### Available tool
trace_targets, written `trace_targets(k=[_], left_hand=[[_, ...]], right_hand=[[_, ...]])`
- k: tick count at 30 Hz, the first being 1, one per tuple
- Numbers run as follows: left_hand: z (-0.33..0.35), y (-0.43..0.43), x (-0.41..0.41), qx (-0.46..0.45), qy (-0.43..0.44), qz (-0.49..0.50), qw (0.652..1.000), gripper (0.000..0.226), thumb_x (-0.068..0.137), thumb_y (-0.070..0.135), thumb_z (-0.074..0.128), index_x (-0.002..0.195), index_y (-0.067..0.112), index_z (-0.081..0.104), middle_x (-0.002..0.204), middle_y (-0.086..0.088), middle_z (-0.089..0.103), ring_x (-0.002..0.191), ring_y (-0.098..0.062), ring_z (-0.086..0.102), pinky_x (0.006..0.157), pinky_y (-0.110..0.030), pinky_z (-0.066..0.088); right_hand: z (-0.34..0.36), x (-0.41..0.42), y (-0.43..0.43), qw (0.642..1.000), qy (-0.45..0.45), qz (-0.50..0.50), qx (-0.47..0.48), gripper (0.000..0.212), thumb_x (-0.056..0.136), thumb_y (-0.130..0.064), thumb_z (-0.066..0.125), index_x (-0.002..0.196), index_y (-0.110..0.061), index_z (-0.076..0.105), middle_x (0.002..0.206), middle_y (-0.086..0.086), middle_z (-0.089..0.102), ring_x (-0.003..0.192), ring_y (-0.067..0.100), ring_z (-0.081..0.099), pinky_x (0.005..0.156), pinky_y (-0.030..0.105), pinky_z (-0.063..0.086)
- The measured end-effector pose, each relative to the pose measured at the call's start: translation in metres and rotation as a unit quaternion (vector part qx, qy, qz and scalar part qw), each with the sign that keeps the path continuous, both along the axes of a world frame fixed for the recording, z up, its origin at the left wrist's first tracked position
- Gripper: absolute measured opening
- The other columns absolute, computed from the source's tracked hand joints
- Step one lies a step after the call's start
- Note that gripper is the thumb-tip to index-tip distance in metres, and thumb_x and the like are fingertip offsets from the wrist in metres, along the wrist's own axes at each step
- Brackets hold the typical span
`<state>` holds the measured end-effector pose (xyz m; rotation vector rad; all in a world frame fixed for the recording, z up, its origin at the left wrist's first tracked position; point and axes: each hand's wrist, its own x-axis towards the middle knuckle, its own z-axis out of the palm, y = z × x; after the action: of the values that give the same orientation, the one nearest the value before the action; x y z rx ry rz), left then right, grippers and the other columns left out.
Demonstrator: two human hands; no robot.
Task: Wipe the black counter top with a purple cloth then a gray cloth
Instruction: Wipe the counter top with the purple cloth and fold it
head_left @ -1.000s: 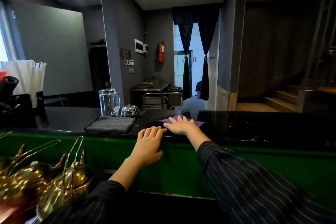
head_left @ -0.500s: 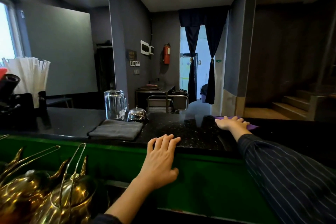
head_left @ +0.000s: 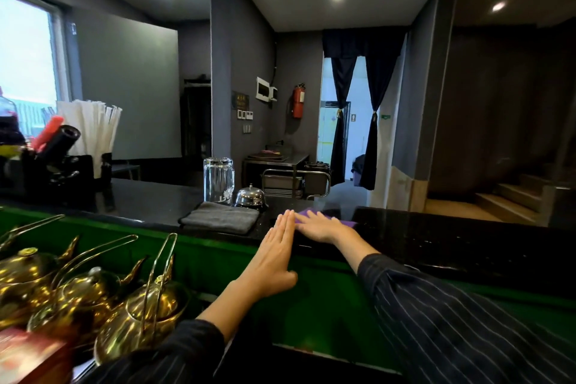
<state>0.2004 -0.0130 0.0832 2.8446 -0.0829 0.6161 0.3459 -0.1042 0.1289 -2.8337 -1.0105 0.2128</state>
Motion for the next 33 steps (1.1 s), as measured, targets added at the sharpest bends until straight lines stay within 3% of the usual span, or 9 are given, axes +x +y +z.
trace_targets(k=[8,13,18,20,22,24,28,30,33], left_hand=[[0.009,0.004,-0.022,0.032,0.028,0.041,0.998,0.095,0.073,0.013,0.057,0.151,0.008,0.003,0.159,-0.007,0.010,0.148,-0.023,0.005,0.121,-0.040,0.006],[0.008,0.010,-0.028,0.127,-0.088,0.060,0.986,0.057,0.071,0.014,0.053,0.128,0.009,0.052,0.125,-0.009,0.056,0.116,-0.031,0.049,0.107,-0.040,0.036],[0.004,0.003,-0.028,0.151,-0.138,0.092,0.975,0.037,0.070,0.020,0.067,0.105,0.013,0.060,0.103,-0.007,0.059,0.100,-0.029,0.055,0.085,-0.039,0.047],[0.001,-0.001,-0.029,0.068,-0.161,0.108,0.979,0.029,0.070,0.021,0.062,0.098,0.012,0.062,0.100,-0.007,0.057,0.097,-0.028,0.052,0.078,-0.038,0.048],[-0.002,-0.008,-0.031,-0.099,-0.197,0.130,0.967,0.019,0.071,0.018,0.060,0.088,0.008,0.062,0.097,-0.009,0.055,0.094,-0.027,0.050,0.076,-0.037,0.048],[-0.004,-0.016,-0.030,-0.262,-0.212,0.157,0.928,0.017,0.075,0.013,0.065,0.089,0.005,0.061,0.099,-0.011,0.054,0.094,-0.028,0.053,0.078,-0.033,0.045],[0.001,-0.037,-0.027,-0.516,-0.152,0.198,0.819,0.054,0.076,0.021,0.076,0.117,0.000,0.048,0.109,-0.016,0.060,0.101,-0.031,0.059,0.082,-0.030,0.042],[0.003,-0.040,-0.023,-0.580,-0.125,0.206,0.778,0.053,0.076,0.025,0.077,0.116,0.001,0.051,0.107,-0.013,0.059,0.099,-0.028,0.058,0.081,-0.030,0.041],[0.001,-0.034,-0.021,-0.592,-0.098,0.188,0.778,0.031,0.077,0.026,0.076,0.097,0.004,0.066,0.096,-0.013,0.067,0.087,-0.022,0.057,0.076,-0.027,0.041]], right_hand=[[0.002,-0.041,-0.019,0.997,-0.040,0.073,-0.005,0.082,0.089,-0.064,0.042,0.156,-0.033,0.008,0.165,0.003,0.007,0.152,0.026,0.005,0.117,0.056,0.006],[-0.012,-0.076,-0.042,0.978,-0.177,0.105,-0.013,0.100,0.083,-0.046,0.066,0.157,-0.015,0.006,0.163,0.011,0.012,0.150,0.030,0.013,0.118,0.051,0.016],[-0.028,-0.093,-0.061,0.960,-0.253,0.117,0.032,0.090,0.085,-0.035,0.065,0.155,-0.009,0.015,0.160,0.014,0.023,0.148,0.029,0.021,0.119,0.045,0.019],[-0.028,-0.096,-0.071,0.959,-0.248,0.127,0.043,0.089,0.085,-0.040,0.065,0.155,-0.010,0.018,0.160,0.013,0.024,0.148,0.027,0.022,0.119,0.042,0.018],[-0.027,-0.097,-0.081,0.959,-0.242,0.137,0.044,0.089,0.086,-0.039,0.065,0.156,-0.012,0.018,0.161,0.012,0.023,0.149,0.024,0.021,0.120,0.039,0.017],[-0.030,-0.098,-0.088,0.959,-0.239,0.146,0.047,0.088,0.086,-0.034,0.066,0.156,-0.014,0.017,0.162,0.011,0.021,0.149,0.023,0.020,0.120,0.037,0.015],[-0.031,-0.099,-0.096,0.961,-0.218,0.146,0.088,0.091,0.081,-0.037,0.071,0.155,-0.017,0.023,0.161,0.008,0.024,0.148,0.020,0.022,0.121,0.035,0.016],[-0.027,-0.102,-0.096,0.963,-0.201,0.141,0.113,0.088,0.080,-0.046,0.071,0.153,-0.017,0.030,0.158,0.006,0.031,0.146,0.019,0.028,0.120,0.034,0.020],[-0.018,-0.105,-0.092,0.966,-0.173,0.094,0.171,0.074,0.085,-0.056,0.062,0.146,-0.018,0.042,0.148,0.002,0.047,0.135,0.019,0.042,0.112,0.036,0.032]])
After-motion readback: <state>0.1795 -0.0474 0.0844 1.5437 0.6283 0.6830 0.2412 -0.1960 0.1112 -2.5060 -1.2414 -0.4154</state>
